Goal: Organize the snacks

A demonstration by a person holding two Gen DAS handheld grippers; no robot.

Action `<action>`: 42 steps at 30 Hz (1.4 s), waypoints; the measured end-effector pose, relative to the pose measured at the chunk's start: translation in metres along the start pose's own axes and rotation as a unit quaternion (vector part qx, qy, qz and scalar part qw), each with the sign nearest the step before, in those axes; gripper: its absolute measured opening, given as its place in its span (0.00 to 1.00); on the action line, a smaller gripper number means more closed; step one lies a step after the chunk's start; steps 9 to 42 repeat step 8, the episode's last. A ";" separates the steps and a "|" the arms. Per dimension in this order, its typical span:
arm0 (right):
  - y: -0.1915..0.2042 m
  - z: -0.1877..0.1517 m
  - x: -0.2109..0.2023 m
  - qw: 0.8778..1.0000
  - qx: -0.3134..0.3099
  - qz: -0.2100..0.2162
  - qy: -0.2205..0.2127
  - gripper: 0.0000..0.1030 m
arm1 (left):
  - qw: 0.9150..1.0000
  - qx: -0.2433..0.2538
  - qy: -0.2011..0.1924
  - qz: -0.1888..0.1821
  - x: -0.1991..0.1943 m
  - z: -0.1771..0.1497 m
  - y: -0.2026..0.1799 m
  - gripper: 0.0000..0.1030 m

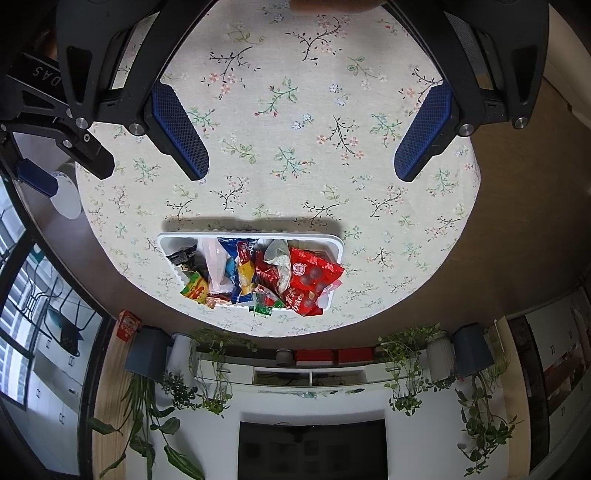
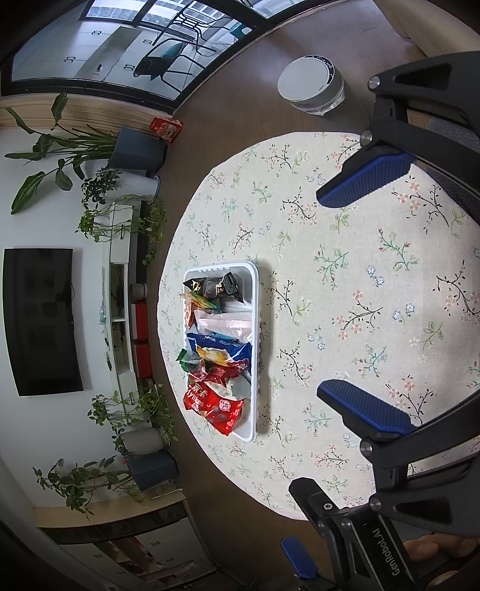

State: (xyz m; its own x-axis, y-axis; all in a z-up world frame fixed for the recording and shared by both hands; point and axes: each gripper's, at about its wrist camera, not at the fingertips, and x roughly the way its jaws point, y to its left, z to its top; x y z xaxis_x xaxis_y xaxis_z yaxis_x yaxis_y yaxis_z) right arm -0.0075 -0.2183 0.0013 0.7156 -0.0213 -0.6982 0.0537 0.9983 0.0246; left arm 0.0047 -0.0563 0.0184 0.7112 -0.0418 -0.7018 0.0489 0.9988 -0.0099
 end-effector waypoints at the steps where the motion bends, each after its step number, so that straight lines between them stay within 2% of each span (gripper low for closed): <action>1: 0.000 0.002 0.000 1.000 0.000 0.000 0.000 0.94 | 1.000 -0.001 0.000 0.000 0.001 0.000 0.001 0.99; 42: -0.003 -0.001 0.005 1.000 0.004 0.001 0.008 0.94 | 1.000 -0.006 -0.004 -0.008 0.002 0.001 0.007 0.99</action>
